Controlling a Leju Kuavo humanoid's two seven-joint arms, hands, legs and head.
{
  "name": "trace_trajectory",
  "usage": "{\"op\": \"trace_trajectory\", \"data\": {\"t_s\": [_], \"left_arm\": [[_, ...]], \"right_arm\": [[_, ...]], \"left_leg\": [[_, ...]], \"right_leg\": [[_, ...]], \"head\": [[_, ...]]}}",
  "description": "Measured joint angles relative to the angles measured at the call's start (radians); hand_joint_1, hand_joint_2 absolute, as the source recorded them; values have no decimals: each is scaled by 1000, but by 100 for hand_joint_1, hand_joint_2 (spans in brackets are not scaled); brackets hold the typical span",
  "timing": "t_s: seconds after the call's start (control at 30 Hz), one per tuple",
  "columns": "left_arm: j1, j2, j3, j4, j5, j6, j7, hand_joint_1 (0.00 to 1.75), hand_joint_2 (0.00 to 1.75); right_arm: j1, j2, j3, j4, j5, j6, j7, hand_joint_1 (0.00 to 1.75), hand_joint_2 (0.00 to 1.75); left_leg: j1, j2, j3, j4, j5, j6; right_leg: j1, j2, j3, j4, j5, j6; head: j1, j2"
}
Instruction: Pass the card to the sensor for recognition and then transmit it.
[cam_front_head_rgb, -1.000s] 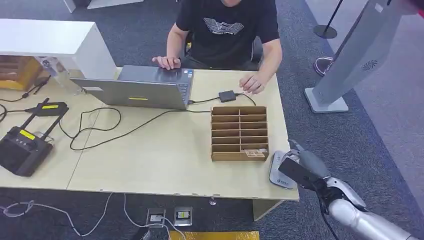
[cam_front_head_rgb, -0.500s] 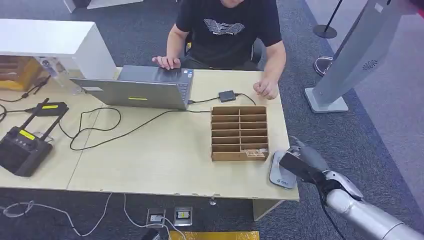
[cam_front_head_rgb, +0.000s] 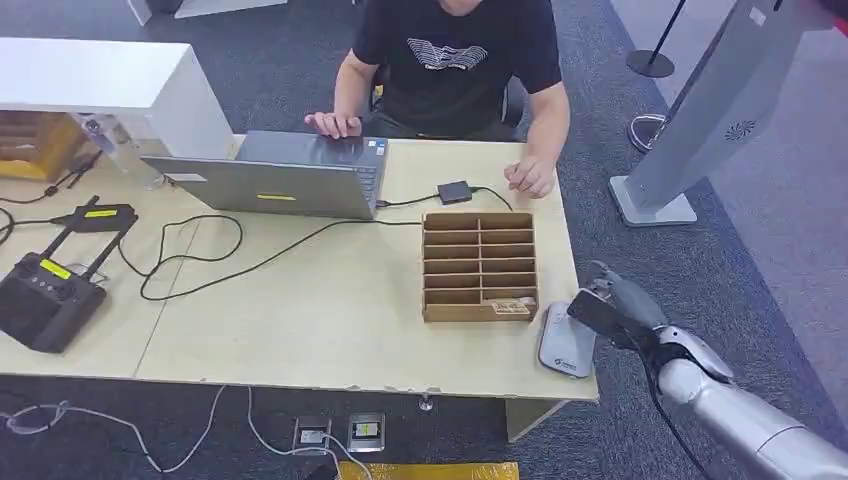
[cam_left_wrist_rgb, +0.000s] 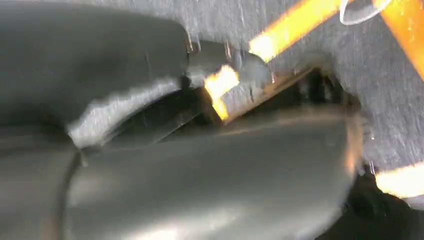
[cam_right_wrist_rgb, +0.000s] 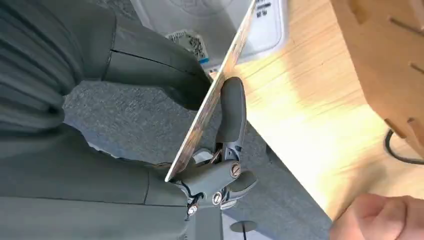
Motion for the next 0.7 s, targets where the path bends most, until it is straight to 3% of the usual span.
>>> {"op": "trace_trajectory", "data": {"t_s": [0.5,0.7], "left_arm": [[-3,-21,-85,2,-109,23,-7,0,0],[-3,-21,-111,2,-125,32,-39,0,0]], "right_arm": [[-68,34,26,103,-13,29,-42,175,175],[-114,36,26,109,-21,-32,-51,175,175]], "left_leg": [[-1,0,0,0,0,1],[-2,0,0,0,1,1]], "right_leg": [[-1,0,0,0,0,0],[-1,1,-1,0,1,0]], "head": [[0,0],[0,0]]}}
